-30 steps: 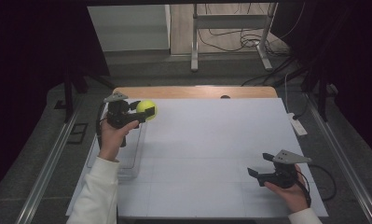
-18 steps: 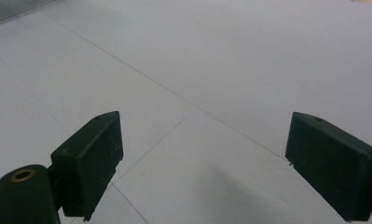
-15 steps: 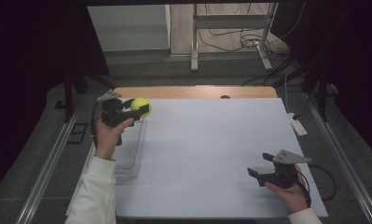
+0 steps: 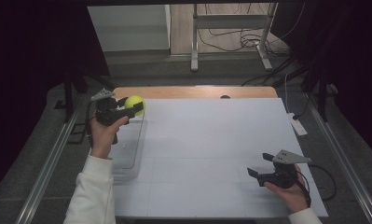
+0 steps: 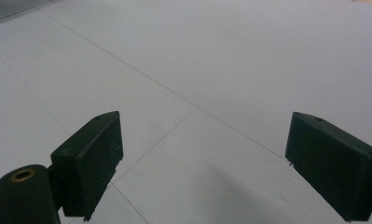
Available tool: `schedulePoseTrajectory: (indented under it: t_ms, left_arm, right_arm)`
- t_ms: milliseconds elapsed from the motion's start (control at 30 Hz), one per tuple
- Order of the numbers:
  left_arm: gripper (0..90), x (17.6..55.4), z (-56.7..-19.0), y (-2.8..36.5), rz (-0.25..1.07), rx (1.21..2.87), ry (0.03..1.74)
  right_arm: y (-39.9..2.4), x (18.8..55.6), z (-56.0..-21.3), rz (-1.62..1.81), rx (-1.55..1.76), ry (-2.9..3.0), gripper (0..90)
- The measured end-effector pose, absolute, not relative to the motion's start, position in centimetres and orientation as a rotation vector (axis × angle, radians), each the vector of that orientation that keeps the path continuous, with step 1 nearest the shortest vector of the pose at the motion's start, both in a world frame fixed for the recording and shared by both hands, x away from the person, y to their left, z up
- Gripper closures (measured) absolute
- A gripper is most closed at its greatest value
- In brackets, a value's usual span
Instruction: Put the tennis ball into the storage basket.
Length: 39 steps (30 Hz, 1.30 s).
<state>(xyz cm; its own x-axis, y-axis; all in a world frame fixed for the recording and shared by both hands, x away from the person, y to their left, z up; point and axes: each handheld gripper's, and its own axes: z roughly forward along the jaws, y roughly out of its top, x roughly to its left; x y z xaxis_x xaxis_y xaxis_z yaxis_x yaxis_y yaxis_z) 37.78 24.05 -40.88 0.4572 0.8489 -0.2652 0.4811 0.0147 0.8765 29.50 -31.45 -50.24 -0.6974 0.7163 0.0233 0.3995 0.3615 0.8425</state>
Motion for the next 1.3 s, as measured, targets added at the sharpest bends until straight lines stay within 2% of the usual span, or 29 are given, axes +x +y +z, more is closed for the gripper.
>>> schedulePoseTrajectory:
  t_ms: [1300]
  left_arm:
    - [27.5, 39.1, -42.5, 27.5, 0.515, 1.599, 1.31]
  right_arm:
    - [-31.5, 29.5, -50.2, 1.267, 0.979, 2.281, 11.2]
